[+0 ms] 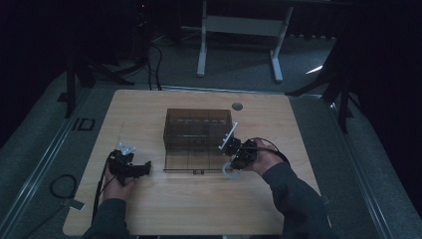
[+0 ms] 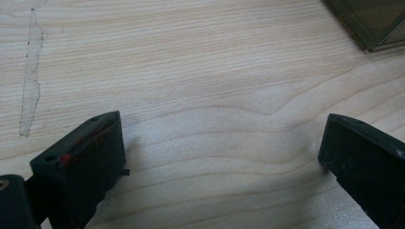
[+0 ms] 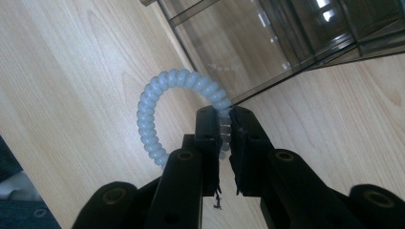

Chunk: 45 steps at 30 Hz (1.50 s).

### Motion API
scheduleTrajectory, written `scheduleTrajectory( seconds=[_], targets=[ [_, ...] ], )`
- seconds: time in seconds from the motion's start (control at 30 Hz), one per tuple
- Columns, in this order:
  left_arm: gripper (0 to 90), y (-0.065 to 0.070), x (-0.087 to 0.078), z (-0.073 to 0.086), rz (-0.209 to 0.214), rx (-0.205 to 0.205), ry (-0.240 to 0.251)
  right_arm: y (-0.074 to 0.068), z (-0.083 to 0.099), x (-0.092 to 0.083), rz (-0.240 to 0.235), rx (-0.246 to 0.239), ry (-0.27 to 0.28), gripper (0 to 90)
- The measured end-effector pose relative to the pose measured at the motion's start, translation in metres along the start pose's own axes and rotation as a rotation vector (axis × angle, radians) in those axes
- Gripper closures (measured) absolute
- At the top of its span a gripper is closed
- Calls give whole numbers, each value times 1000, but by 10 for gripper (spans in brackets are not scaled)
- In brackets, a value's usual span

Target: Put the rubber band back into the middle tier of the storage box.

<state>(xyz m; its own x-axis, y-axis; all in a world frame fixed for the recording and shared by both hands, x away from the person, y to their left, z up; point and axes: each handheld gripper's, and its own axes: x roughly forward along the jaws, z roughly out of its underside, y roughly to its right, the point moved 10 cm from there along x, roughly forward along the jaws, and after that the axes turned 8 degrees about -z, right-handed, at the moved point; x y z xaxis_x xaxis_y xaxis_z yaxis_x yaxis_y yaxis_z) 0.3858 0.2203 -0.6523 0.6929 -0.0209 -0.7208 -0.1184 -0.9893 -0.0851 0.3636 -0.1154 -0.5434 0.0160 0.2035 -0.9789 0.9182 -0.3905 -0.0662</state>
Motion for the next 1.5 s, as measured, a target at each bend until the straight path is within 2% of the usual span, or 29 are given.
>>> scheduleTrajectory(
  seconds=[0.7, 1.27, 1.4, 1.5],
  targets=[
    [17, 0, 0, 0, -1, 2, 1, 12, -9, -3, 31, 26, 26, 818],
    [18, 0, 0, 0, -1, 2, 1, 18, -18, 5, 30, 28, 30, 818],
    [18, 0, 0, 0, -1, 3, 1, 20, -20, 6, 48, 29, 21, 818],
    [17, 0, 0, 0, -1, 3, 1, 21, -21, 8, 44, 27, 22, 818]
  ],
)
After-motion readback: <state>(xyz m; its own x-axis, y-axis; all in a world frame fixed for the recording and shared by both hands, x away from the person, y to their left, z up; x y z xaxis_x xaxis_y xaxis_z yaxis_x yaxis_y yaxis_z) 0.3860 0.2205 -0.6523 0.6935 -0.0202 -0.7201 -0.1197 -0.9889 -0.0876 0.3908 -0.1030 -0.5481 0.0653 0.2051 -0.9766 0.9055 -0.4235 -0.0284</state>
